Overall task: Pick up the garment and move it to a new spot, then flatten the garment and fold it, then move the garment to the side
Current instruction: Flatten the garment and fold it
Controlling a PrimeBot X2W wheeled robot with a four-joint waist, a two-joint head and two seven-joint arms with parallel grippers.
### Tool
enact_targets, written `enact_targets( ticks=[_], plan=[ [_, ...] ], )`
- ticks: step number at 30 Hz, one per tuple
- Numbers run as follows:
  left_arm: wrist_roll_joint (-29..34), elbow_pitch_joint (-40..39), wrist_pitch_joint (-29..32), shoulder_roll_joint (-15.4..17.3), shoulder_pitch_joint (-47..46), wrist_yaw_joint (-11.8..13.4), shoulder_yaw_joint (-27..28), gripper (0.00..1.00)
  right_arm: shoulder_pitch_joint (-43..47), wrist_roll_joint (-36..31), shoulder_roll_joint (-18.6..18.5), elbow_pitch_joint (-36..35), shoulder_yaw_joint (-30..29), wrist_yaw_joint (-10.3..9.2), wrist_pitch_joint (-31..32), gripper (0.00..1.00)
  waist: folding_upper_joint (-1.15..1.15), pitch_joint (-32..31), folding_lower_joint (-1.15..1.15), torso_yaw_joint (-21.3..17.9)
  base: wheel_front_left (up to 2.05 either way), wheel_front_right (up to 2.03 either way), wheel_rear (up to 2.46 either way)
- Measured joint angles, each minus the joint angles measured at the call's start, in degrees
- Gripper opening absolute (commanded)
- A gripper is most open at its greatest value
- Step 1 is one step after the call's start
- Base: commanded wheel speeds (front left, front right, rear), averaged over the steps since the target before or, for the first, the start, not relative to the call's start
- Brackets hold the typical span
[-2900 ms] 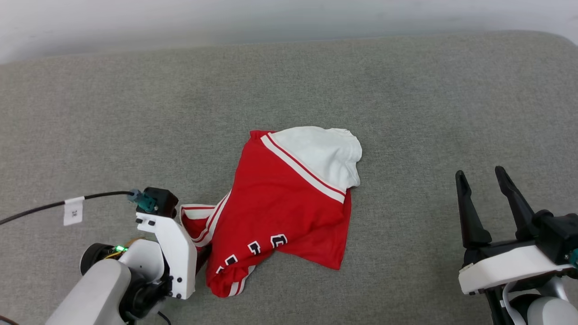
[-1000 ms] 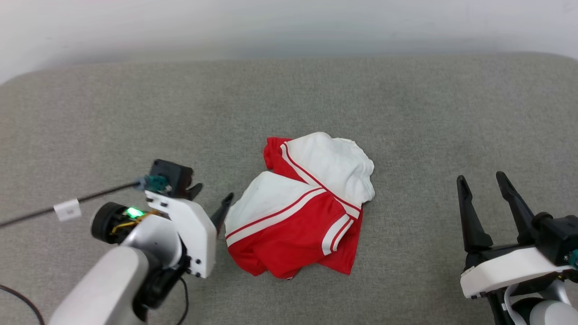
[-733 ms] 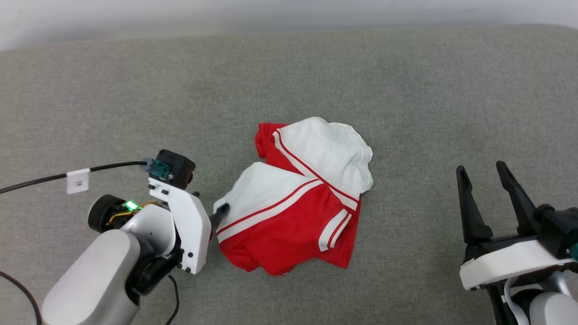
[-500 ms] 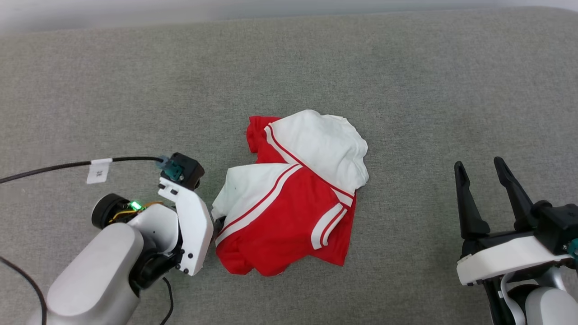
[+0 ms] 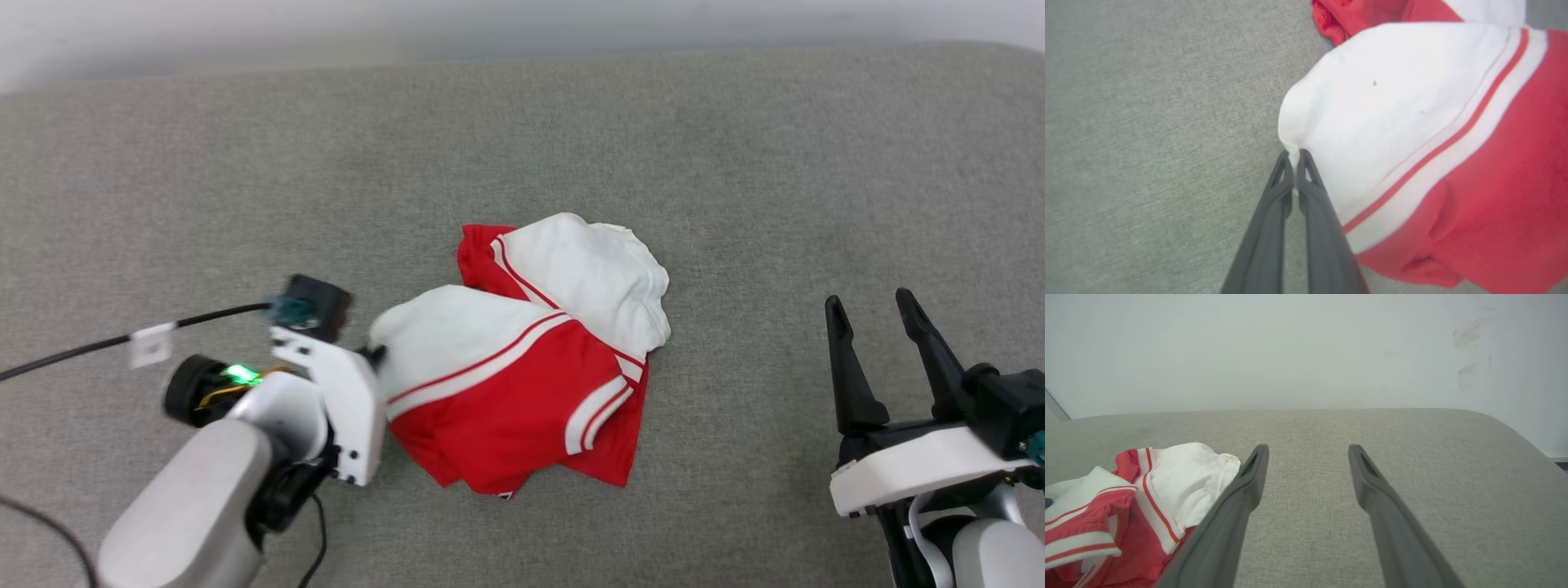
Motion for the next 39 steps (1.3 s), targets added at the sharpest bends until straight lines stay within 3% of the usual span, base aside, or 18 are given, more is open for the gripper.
enact_targets(
  ticks=[6, 11, 17, 19, 33, 39],
  plan=[
    [-1.49, -5.64, -5.77, 3.02, 7.9, 8.26, 7.19, 0.0, 1.51, -0.09, 0.0, -0.44, -0.92, 0.0, 0.31, 1.0, 0.0, -1.9, 0.0, 1.49, 0.0, 0.0, 0.0],
    [-4.59, -8.86, -7.4, 3.56, 17.67, 13.5, 11.05, 0.0, 2.04, -0.21, 0.0, -0.97, -1.19, 0.0, 1.02, 1.0, 0.0, -3.04, 0.0, 2.54, 0.0, 0.0, 0.0],
    [-8.06, -9.69, -8.77, 1.11, 26.11, 15.39, 11.7, 0.03, 2.66, -0.42, 0.01, -1.27, -1.1, 0.0, 1.77, 1.0, 0.0, -4.82, 0.0, 2.9, 0.0, 0.0, 0.0],
    [-8.03, -9.93, -10.45, 0.44, 26.32, 15.39, 11.69, 1.0, 3.24, -0.44, 0.0, -1.56, -1.45, 0.0, 2.03, 1.0, 0.0, -5.4, 0.0, 3.13, 0.0, 0.0, 0.0],
    [1.35, -12.67, -31.69, -2.14, 20.61, 13.88, 12.92, 1.0, 4.94, -1.42, 0.0, -2.87, -3.58, 0.0, 4.82, 1.0, 0.0, -10.05, 0.0, 3.57, 0.0, 0.0, 0.0],
    [4.04, -15.72, -37.4, -4.05, 20.23, 14.49, 12.02, 1.0, 3.52, 0.67, -0.01, -0.87, -6.37, -0.01, 8.56, 1.0, 0.0, -8.93, 0.0, 4.04, 0.0, 0.0, 0.0]
  ],
)
